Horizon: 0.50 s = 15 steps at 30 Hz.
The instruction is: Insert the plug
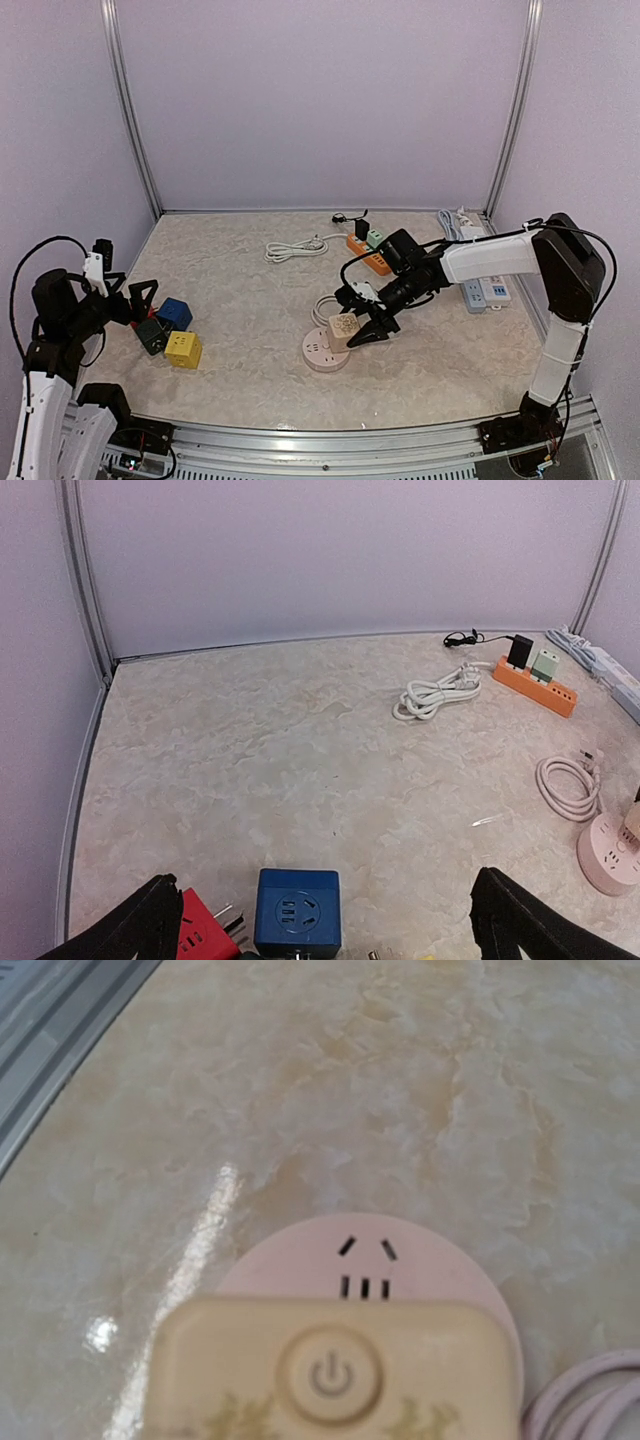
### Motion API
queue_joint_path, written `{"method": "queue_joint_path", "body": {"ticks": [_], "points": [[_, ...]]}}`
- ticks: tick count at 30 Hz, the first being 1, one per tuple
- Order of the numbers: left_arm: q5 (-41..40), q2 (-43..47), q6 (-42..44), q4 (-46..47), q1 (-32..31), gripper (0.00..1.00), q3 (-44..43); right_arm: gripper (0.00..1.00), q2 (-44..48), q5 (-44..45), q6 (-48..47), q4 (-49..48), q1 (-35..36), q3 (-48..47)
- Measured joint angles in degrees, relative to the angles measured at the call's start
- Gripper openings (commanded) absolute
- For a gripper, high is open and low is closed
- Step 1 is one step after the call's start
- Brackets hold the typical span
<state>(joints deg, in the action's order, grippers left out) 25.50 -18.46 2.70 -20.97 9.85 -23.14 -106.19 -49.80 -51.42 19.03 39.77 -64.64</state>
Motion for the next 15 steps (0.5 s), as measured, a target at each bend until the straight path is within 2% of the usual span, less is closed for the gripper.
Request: {"method": "queue_joint_path", "body": {"ticks": [15], "points": [[0.0, 0.5, -0.2, 0.2, 0.1, 0.99, 0.4, 0.00, -0.5, -2.1, -0.2, 2.1, -0.3, -3.4]]}}
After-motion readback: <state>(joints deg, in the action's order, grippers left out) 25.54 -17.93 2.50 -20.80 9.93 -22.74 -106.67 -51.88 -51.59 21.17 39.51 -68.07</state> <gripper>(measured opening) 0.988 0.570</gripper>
